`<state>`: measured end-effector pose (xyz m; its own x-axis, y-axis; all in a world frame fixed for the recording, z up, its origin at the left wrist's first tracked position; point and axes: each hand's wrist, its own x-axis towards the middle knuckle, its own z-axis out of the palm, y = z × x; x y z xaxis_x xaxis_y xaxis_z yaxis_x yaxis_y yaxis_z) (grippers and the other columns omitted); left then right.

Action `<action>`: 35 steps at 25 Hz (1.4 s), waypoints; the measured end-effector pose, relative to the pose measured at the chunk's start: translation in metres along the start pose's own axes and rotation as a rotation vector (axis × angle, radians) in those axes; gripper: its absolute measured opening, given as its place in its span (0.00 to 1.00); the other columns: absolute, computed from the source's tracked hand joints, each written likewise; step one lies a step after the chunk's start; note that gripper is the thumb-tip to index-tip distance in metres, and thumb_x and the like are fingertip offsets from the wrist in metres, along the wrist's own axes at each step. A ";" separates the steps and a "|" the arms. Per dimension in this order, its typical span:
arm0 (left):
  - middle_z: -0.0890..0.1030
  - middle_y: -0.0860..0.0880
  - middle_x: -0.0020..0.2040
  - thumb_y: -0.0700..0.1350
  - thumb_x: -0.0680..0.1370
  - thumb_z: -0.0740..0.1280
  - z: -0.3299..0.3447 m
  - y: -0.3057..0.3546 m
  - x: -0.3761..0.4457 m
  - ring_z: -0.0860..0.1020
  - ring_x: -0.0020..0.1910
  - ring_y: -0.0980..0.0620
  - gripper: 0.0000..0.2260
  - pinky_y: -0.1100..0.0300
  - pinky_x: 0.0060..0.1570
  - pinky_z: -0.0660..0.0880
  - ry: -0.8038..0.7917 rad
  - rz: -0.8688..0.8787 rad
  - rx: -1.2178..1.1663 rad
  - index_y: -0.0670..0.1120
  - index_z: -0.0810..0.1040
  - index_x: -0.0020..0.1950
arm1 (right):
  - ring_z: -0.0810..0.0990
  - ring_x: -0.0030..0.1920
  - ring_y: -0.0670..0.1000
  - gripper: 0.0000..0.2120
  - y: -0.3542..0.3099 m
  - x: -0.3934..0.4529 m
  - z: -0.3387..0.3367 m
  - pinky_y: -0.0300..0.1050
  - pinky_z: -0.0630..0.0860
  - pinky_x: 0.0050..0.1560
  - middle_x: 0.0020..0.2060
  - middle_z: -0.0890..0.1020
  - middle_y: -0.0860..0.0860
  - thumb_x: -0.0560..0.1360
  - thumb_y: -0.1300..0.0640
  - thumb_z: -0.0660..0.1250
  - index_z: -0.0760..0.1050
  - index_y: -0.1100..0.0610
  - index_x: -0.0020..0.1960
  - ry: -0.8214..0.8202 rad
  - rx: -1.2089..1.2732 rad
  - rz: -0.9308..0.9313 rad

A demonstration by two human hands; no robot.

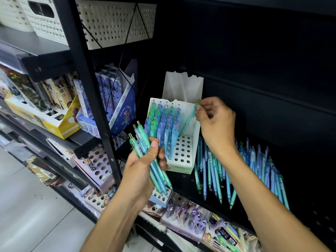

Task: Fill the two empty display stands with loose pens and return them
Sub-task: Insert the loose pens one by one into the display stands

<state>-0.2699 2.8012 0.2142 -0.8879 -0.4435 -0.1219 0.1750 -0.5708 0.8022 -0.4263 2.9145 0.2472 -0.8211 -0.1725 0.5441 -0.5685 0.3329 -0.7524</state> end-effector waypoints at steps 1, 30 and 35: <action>0.73 0.48 0.33 0.44 0.77 0.65 0.001 -0.001 0.000 0.70 0.31 0.52 0.04 0.59 0.33 0.72 -0.003 0.000 0.000 0.44 0.75 0.49 | 0.83 0.42 0.47 0.04 0.001 -0.001 0.000 0.49 0.82 0.47 0.42 0.83 0.47 0.78 0.60 0.68 0.79 0.56 0.52 -0.010 0.009 0.013; 0.69 0.49 0.31 0.50 0.75 0.72 0.008 -0.009 -0.002 0.66 0.28 0.53 0.15 0.64 0.29 0.66 -0.366 -0.085 0.219 0.41 0.75 0.49 | 0.76 0.31 0.49 0.06 -0.062 -0.040 -0.034 0.43 0.73 0.30 0.33 0.82 0.55 0.76 0.56 0.72 0.84 0.54 0.41 -0.158 0.403 0.223; 0.68 0.49 0.31 0.46 0.78 0.65 -0.010 0.001 0.004 0.65 0.28 0.53 0.06 0.64 0.28 0.67 -0.155 -0.045 0.193 0.43 0.75 0.47 | 0.82 0.33 0.48 0.04 -0.058 -0.005 -0.055 0.42 0.81 0.37 0.35 0.84 0.48 0.77 0.62 0.71 0.81 0.55 0.48 0.215 0.524 0.101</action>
<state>-0.2688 2.7922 0.2084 -0.9503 -0.3006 -0.0813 0.0621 -0.4385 0.8966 -0.3868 2.9473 0.3087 -0.8750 0.0466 0.4819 -0.4821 -0.1754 -0.8584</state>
